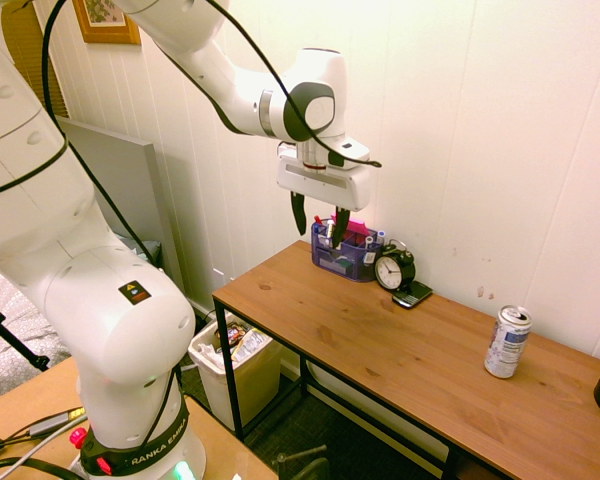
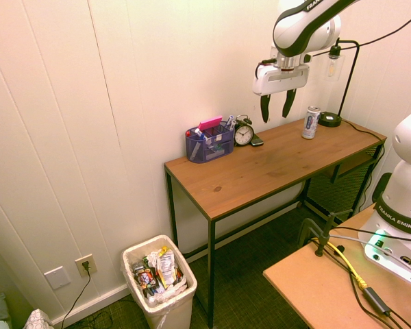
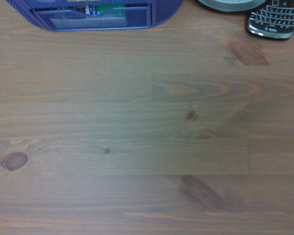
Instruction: Throw the can in the trash bin
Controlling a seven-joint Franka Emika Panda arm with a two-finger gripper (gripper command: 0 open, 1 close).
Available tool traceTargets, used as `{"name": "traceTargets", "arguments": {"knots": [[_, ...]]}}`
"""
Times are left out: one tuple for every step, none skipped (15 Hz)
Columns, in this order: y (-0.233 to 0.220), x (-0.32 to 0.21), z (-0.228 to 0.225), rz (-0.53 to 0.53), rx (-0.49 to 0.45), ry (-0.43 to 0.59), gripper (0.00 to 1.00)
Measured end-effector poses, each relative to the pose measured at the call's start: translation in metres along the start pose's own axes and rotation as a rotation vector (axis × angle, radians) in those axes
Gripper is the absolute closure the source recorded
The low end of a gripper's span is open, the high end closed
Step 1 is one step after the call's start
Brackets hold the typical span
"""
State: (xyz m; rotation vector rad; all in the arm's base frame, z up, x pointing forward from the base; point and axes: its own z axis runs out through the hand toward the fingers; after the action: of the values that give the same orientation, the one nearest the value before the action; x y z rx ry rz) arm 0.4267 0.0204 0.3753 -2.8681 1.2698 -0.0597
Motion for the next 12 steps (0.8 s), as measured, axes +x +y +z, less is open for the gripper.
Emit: {"name": "traceTargets", "arguments": {"knots": [[0.0,0.001,0.0,0.002,0.001,-0.002,0.0],[0.003,0.004,0.001,0.008,0.004,-0.005,0.0],[0.007,0.009,0.001,0.022,0.006,-0.008,0.0],[0.012,0.016,0.001,0.044,0.009,-0.01,0.0],[0.019,0.026,0.0,0.069,0.012,-0.013,0.0],[0.027,0.041,0.001,0.099,0.014,-0.018,0.0],[0.039,0.06,0.005,0.136,0.013,-0.027,0.0],[0.055,0.085,0.013,0.176,0.008,-0.041,0.0],[0.072,0.112,0.024,0.218,0.008,-0.056,0.0],[0.087,0.139,0.039,0.257,0.011,-0.076,0.0],[0.1,0.165,0.054,0.295,0.012,-0.091,0.0],[0.109,0.189,0.07,0.328,0.01,-0.107,0.0]]}}
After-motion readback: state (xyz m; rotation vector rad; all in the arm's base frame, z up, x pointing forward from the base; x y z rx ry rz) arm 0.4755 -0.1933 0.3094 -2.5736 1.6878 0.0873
